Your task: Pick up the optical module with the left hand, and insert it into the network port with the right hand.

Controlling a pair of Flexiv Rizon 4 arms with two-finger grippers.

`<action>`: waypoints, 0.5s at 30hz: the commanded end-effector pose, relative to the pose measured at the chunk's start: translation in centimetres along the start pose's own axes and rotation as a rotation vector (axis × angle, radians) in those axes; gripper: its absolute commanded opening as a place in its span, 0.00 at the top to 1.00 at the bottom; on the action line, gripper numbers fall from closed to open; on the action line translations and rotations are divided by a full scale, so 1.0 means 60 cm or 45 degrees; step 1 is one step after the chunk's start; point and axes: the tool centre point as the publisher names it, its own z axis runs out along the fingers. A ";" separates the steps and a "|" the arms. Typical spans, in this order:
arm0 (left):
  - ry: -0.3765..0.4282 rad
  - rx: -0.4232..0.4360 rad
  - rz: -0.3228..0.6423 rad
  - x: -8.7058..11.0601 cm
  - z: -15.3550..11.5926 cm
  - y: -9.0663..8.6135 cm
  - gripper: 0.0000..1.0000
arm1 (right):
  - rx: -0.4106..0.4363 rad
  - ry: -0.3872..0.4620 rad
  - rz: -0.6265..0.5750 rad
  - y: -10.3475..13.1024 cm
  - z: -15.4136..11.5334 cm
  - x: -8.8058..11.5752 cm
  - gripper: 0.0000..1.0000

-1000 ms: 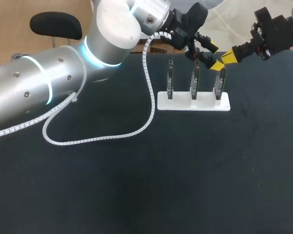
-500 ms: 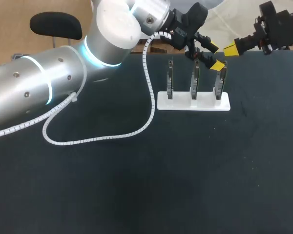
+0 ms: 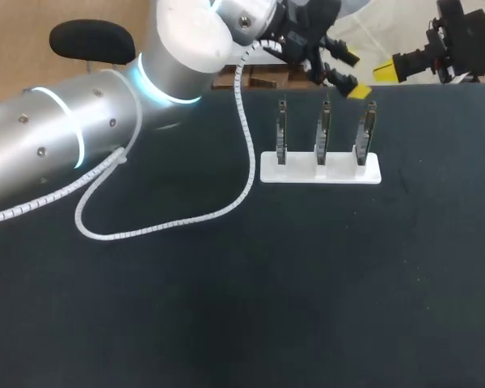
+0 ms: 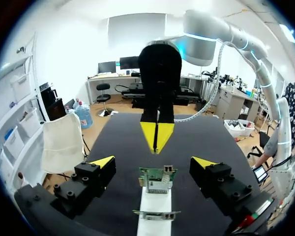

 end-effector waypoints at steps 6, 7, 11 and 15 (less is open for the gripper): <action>-0.023 -0.191 0.093 -0.039 -0.079 -0.004 0.00 | 0.067 -0.028 -0.039 0.003 -0.019 -0.013 1.00; -0.028 -0.205 0.105 -0.043 -0.084 -0.003 0.00 | 0.082 -0.027 -0.048 0.002 -0.020 -0.015 1.00; -0.009 -0.236 0.131 -0.056 -0.096 0.001 0.00 | 0.116 -0.059 -0.044 -0.001 -0.027 -0.024 1.00; 0.009 -0.250 0.132 -0.059 -0.098 0.002 0.00 | 0.120 -0.058 -0.048 -0.001 -0.028 -0.025 0.00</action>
